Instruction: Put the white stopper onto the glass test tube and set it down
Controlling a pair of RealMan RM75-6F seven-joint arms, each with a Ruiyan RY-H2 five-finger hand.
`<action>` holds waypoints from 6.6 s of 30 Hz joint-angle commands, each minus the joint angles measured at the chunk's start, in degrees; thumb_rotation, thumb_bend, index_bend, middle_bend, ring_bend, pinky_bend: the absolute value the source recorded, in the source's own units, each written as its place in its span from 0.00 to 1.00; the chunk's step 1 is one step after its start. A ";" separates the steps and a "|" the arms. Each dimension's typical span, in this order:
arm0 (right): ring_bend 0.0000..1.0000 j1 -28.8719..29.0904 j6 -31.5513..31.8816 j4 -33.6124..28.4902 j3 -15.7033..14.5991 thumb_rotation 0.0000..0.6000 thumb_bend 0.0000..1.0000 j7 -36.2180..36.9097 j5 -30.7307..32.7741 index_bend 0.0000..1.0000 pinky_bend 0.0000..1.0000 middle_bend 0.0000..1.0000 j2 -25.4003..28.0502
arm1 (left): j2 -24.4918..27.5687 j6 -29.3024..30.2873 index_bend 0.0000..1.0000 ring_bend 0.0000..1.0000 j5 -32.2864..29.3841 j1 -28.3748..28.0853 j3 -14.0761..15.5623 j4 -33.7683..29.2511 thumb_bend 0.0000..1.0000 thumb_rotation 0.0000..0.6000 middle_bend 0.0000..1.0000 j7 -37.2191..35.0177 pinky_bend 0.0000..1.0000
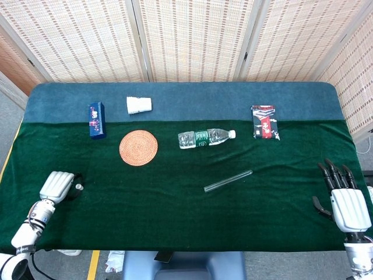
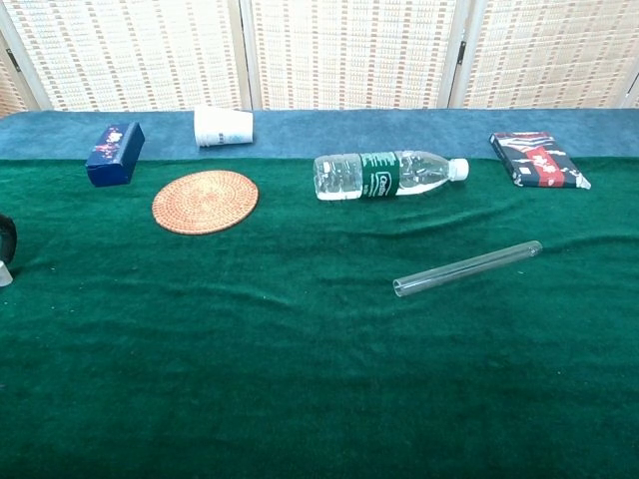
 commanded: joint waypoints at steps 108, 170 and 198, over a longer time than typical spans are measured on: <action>1.00 34.78 -36.48 15.39 3.35 1.00 0.41 -22.77 18.09 0.79 1.00 0.94 -24.08 | 5.52 12.58 0.61 0.91 5.89 3.89 -1.63 -10.12 0.46 1.00 1.00 -11.88 0.82; 1.00 44.34 -31.92 2.88 18.21 1.00 0.48 -4.99 37.43 0.90 1.00 1.00 -39.89 | 0.18 22.32 0.62 0.91 16.33 -3.98 -7.41 -27.66 0.47 1.00 1.00 -5.30 0.82; 1.00 45.22 -30.85 3.59 17.69 1.00 0.48 -4.05 37.98 0.90 1.00 1.00 -40.73 | -1.20 24.02 0.62 0.91 16.69 -3.97 -7.17 -25.41 0.48 1.00 1.00 -1.62 0.82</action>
